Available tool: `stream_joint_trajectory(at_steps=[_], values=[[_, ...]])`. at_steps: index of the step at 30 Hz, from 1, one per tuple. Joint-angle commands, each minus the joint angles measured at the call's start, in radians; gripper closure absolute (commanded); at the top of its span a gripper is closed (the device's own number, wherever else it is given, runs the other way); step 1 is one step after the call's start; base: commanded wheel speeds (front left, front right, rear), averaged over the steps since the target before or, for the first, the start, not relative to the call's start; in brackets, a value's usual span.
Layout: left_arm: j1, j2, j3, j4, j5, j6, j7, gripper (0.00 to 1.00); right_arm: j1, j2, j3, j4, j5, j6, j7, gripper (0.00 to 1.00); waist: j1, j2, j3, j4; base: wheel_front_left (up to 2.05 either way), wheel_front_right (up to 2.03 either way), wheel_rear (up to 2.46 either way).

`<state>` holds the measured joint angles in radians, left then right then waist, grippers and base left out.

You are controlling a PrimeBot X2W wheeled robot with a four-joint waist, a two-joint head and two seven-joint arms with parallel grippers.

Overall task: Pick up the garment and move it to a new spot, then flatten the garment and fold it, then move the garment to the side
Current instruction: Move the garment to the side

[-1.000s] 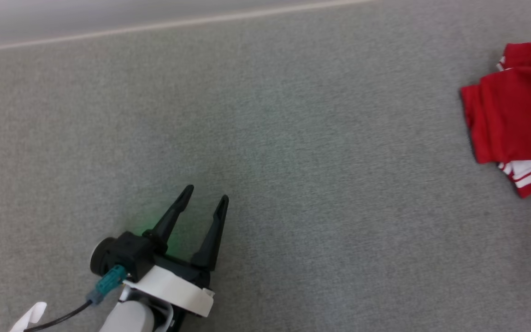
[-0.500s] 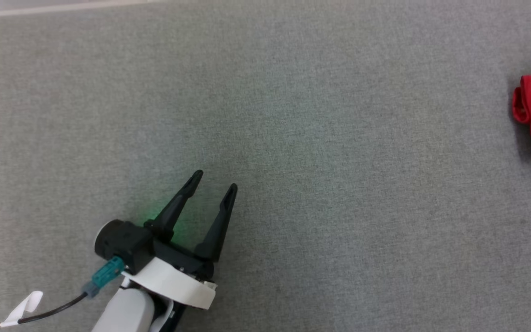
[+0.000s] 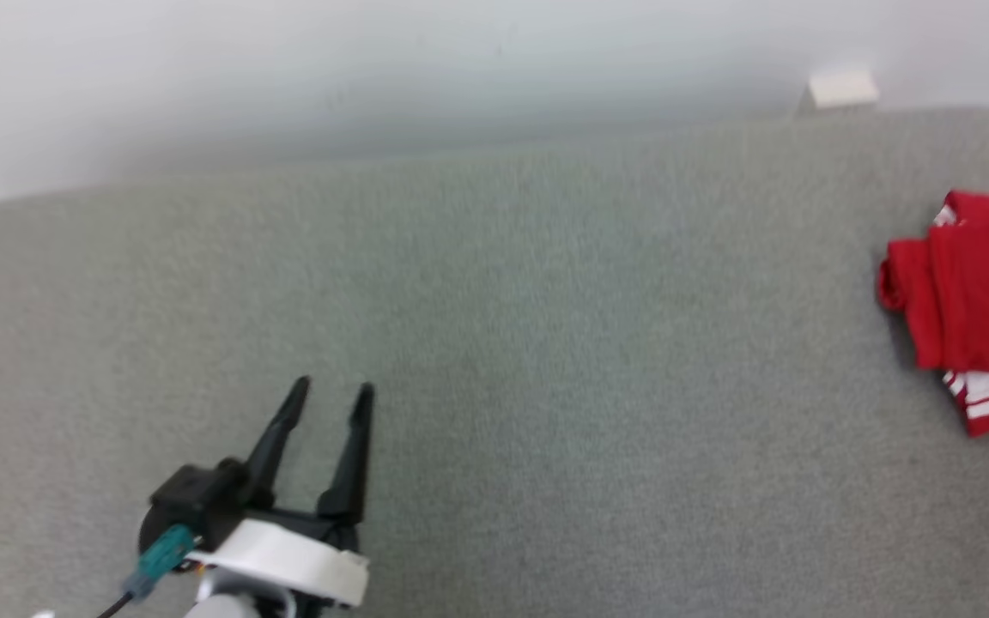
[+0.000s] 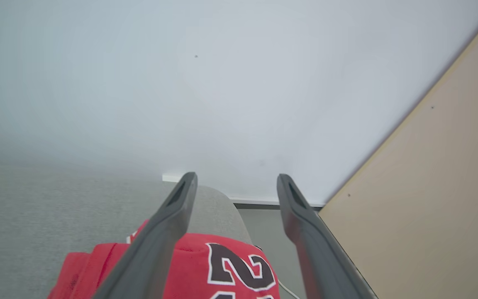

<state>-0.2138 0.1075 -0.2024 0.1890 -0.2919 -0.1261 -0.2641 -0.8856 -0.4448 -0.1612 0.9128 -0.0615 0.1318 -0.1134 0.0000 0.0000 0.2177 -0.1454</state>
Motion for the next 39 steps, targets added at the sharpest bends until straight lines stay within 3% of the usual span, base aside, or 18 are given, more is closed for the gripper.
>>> stream_joint_trajectory(at_steps=[1, 8, 13, 20, 29, 39], values=[[0.028, -0.002, 0.025, 0.001, -0.01, 0.006, 0.001, 0.0, 0.042, 0.02, 0.038, -0.027, 0.034, -0.003, -0.01, 0.0, 0.0, 0.0, -0.107, 0.013, 0.0, 0.0, 0.0], [0.079, -0.007, 0.121, -0.006, 0.014, 0.015, 0.001, 0.0, 0.233, 0.067, 0.186, -0.285, 0.227, -0.003, -0.03, 0.0, 0.0, 0.0, -0.222, 0.047, 0.0, 0.0, 0.0], [0.102, -0.019, 0.158, 0.025, -0.02, 0.019, 0.001, 0.0, 0.417, 0.077, 0.197, -0.503, 0.302, -0.003, -0.017, 0.0, 0.0, 0.0, -0.253, 0.059, 0.0, 0.0, 0.0], [0.155, -0.031, 0.211, 0.01, 0.002, 0.031, 0.001, 0.0, 0.654, 0.175, 0.187, -0.706, 0.367, -0.003, -0.06, 0.0, 0.0, 0.0, -0.278, 0.059, 0.0, 0.0, 0.0], [0.21, -0.043, 0.222, 0.074, 0.041, 0.012, 0.001, 0.0, 0.838, 0.277, 0.203, -0.745, 0.361, -0.003, -0.13, 0.0, 0.0, 0.0, -0.276, 0.057, 0.0, 0.0, 0.0], [0.209, -0.053, 0.214, 0.094, 0.029, 0.0, 0.001, 0.0, 0.856, 0.302, 0.215, -0.716, 0.371, -0.003, -0.148, 0.0, 0.0, 0.0, -0.275, 0.05, 0.0, 0.0, 0.0]])
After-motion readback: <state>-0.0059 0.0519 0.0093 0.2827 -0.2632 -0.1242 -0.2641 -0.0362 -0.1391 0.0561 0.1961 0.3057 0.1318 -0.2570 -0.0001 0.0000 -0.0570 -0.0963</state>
